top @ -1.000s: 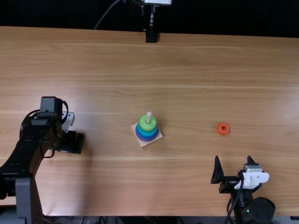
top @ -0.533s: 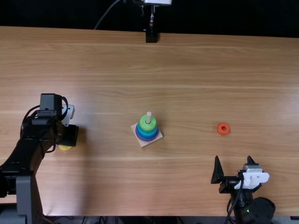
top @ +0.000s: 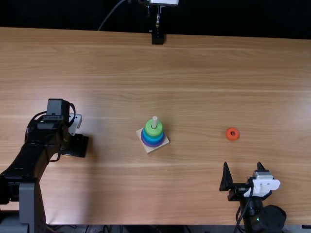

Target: Build the Hanoi tower: stack the rings onto the peg from bottom to top in this color order: purple, dark blue, light blue, dark green, light green, yellow, orange.

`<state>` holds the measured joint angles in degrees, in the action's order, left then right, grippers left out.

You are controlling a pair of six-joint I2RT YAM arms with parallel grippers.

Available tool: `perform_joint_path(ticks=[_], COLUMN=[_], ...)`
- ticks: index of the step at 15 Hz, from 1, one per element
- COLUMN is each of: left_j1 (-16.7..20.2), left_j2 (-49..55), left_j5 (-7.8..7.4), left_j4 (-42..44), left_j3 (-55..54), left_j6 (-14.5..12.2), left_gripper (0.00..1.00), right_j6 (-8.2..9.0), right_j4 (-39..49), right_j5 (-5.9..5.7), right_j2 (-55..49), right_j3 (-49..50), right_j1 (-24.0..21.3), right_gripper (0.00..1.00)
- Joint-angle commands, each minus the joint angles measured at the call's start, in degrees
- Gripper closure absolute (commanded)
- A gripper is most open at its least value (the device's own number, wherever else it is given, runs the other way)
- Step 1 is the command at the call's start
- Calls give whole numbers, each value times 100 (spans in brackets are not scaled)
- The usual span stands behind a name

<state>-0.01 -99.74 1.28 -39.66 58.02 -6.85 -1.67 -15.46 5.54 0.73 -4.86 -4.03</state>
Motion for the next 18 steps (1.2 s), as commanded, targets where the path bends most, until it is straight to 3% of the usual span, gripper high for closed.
perform_joint_path(ticks=[1,3,4,6,7,12,14,18], left_j1=[-34,-34,-25,-25,-25,-8,19,-43], left_j2=[-89,-63,-54,-36,-28,-19,-10,148], left_j5=[9,-33,-43,-43,-54,-65,-75,-75], left_j4=[-10,-10,-21,-21,-21,-105,-358,-706], left_j3=[166,148,131,122,113,113,113,430], left_j6=[-74,-74,-74,-85,-85,-85,-74,-53], left_gripper=[0,0,6,35,44,74,81,81], right_j6=[-54,-54,-54,-54,-54,-54,-54,-54], right_j4=[-337,-337,-327,-337,-337,-337,-337,-337], right_j5=[58,58,58,58,58,58,58,58], right_j2=[-73,-73,-73,-73,-73,-73,-73,-73], right_j3=[390,390,398,390,398,398,398,398], right_j1=[-63,-63,-63,-63,-63,-63,-63,-63], right_gripper=[0,0,0,0,0,0,0,0])
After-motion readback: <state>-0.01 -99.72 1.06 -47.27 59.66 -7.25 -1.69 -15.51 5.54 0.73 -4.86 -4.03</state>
